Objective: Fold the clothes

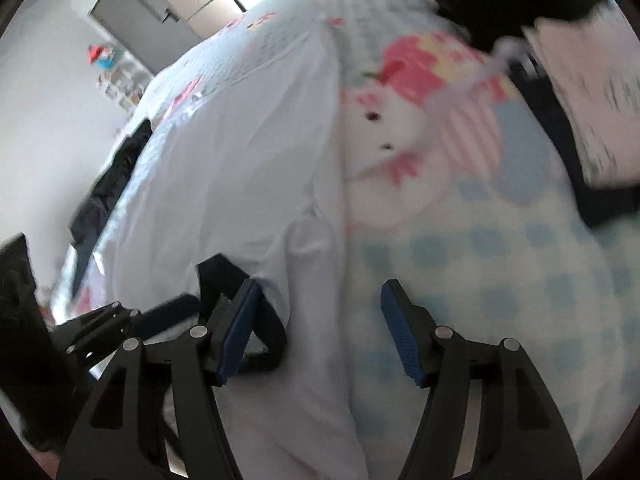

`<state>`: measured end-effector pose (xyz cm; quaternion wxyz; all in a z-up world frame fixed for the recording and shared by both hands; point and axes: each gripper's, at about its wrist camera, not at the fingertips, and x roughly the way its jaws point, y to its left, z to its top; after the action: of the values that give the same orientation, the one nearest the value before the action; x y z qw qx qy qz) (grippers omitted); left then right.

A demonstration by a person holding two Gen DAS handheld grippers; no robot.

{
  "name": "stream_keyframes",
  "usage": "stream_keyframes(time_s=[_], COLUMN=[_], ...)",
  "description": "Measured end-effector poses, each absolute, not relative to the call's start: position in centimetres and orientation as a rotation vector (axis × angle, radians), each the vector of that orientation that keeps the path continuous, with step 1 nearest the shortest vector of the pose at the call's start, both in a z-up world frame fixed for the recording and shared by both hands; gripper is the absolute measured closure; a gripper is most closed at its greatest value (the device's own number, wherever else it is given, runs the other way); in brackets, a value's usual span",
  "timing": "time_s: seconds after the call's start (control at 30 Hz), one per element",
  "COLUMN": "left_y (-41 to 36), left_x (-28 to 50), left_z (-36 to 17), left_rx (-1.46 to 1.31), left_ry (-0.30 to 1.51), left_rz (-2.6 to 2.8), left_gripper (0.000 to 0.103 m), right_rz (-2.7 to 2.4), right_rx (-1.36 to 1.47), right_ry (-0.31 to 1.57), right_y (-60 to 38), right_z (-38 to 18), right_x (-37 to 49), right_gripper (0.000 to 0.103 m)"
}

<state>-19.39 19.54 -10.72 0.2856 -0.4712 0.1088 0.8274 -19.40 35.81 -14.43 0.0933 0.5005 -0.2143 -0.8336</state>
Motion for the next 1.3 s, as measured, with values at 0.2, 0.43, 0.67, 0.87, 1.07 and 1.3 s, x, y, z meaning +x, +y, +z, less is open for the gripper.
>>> stream_keyframes(time_s=[0.2,0.43,0.67,0.87,1.07,1.3], left_y=[20.9,22.5,22.0,21.6,23.4,22.4], left_x=[-19.8,-20.3,-20.9,-20.6,-21.9,-23.5], left_z=[-10.2,-9.7,-10.1,-10.9,-10.8,-11.0], left_rx=[-1.208,-1.143,-1.184,-1.163,-1.122,-1.135], left_ry=[0.434,0.599,0.608,0.687,0.666,0.421], left_rz=[2.196,2.169,2.204,2.224,2.221,2.226], left_gripper=[0.071,0.056,0.056,0.056,0.056,0.056], right_rz=[-2.442,-2.397,-2.463,-2.531,-2.537,-2.497], right_rx=[1.456,1.365,1.420,1.458,1.485,1.463], right_ry=[-0.757,-0.916,-0.877,-0.651,-0.541,-0.651], right_y=[37.8,39.7,40.3,38.7,37.9,39.1], right_z=[-14.3,-14.5,-14.9,-14.4,-14.9,-15.3], right_x=[-18.4,-18.4,-18.7,-18.9,-18.9,-18.8], right_gripper=[0.039,0.039,0.040,0.040,0.039,0.037])
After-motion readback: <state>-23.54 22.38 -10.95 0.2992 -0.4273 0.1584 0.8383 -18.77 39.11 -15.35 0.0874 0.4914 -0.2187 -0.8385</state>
